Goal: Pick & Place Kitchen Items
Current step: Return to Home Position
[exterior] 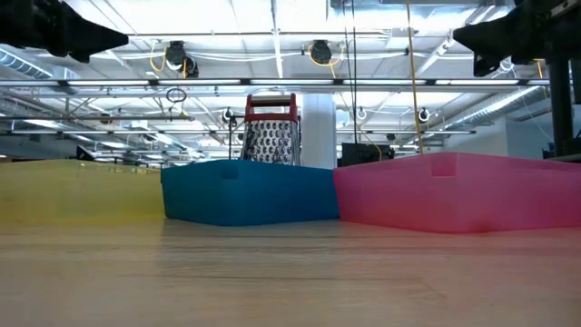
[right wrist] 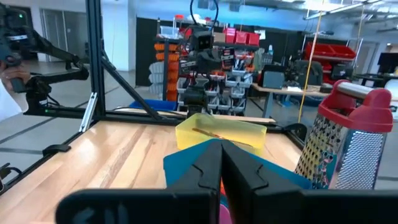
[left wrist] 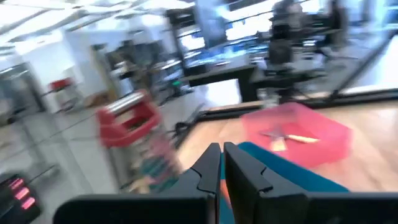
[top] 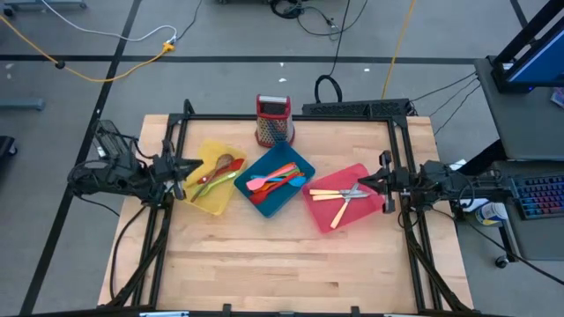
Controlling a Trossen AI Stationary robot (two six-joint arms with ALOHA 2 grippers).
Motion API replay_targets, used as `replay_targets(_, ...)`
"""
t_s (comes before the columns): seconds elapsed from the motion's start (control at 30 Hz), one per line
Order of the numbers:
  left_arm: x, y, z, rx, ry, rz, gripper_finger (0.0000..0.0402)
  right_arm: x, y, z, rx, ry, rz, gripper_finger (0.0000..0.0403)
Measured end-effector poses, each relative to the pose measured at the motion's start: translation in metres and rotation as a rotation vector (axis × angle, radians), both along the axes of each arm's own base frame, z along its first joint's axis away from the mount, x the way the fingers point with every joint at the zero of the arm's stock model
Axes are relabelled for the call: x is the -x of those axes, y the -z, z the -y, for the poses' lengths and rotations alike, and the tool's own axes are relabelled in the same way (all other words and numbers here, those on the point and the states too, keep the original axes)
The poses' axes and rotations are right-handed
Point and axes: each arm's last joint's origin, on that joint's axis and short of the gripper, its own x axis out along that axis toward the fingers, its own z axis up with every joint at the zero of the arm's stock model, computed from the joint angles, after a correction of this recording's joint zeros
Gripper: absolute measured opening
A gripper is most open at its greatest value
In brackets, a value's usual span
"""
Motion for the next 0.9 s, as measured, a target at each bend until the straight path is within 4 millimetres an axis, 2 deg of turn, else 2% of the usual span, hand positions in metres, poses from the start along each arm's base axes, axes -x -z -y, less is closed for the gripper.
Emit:
replay_targets(0.2, -0.013, 0.016, 0.01, -0.117, 0.303, 0.059, 0.0026, 0.005, 0.009, 0.0, 0.0, -0.001, 0.03, 0.0004)
replay_targets(0.4, -0.026, 0.046, 0.012, -0.102, 0.316, 0.062, 0.0026, 0.011, 0.01, -0.003, 0.014, -0.121, 0.077, 0.0004)
replay_targets(0.63, -0.031, 0.065, 0.014, -0.078, 0.352, 0.056, 0.0026, 0.012, 0.012, -0.003, 0.013, -0.128, 0.052, 0.0004)
replay_targets(0.9, -0.032, 0.068, 0.016, -0.076, 0.403, 0.062, 0.0026, 0.007, 0.025, -0.004, -0.02, -0.131, 0.046, 0.0004)
